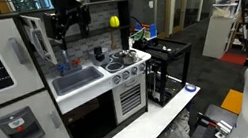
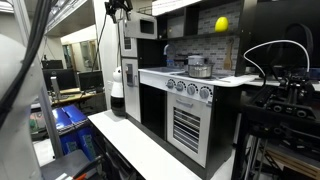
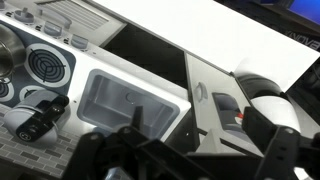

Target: Close the microwave door

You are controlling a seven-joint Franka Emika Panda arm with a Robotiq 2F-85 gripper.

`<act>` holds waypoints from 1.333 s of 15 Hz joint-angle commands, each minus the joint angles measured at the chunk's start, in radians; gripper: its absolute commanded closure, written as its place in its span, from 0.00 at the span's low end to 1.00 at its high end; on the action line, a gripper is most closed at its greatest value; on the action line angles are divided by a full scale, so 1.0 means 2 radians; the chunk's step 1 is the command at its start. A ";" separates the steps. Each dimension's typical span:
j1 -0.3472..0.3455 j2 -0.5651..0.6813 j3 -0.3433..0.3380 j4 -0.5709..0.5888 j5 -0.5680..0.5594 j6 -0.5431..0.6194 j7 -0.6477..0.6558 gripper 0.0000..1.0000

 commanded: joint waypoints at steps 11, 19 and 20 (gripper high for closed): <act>0.020 -0.038 0.053 -0.225 -0.333 0.295 0.322 0.00; 0.025 -0.016 0.060 -0.232 -0.506 0.282 0.448 0.00; 0.026 -0.015 0.060 -0.232 -0.518 0.281 0.452 0.00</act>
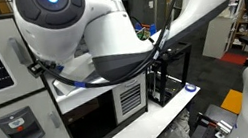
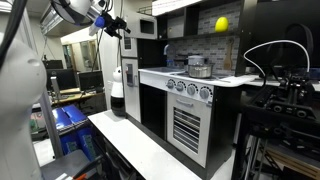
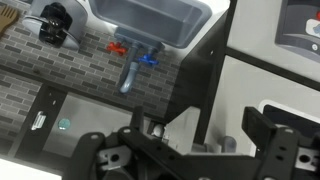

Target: Close the microwave door

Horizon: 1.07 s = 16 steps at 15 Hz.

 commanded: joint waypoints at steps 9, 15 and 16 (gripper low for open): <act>0.001 -0.001 0.014 0.002 -0.105 -0.023 0.036 0.00; -0.002 -0.016 0.014 -0.011 -0.100 -0.092 0.034 0.00; -0.002 -0.019 0.014 -0.015 -0.102 -0.107 0.035 0.00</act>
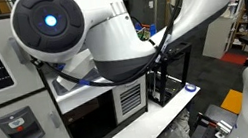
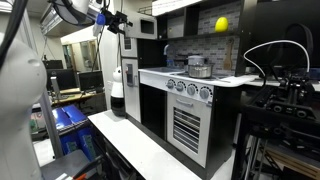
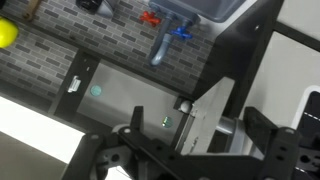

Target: Close the microwave door

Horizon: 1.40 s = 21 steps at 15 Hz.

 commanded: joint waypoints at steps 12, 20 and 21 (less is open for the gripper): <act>-0.018 -0.047 -0.005 -0.048 -0.006 -0.117 0.009 0.00; -0.061 -0.041 -0.041 -0.035 -0.020 -0.108 0.000 0.00; -0.066 -0.035 -0.046 -0.030 -0.023 -0.099 -0.004 0.00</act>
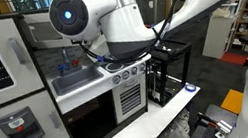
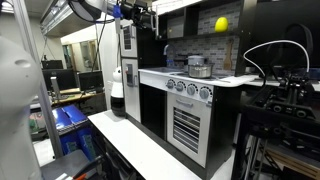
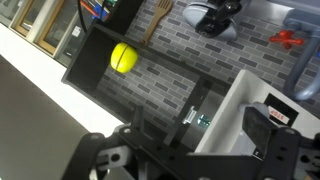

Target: Close the microwave door

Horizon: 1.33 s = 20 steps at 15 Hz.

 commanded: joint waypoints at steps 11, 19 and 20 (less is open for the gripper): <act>-0.039 0.071 -0.034 0.061 -0.026 0.091 -0.036 0.00; -0.033 0.104 -0.031 0.112 -0.004 0.052 -0.100 0.00; -0.032 0.108 -0.030 0.121 0.015 0.047 -0.115 0.00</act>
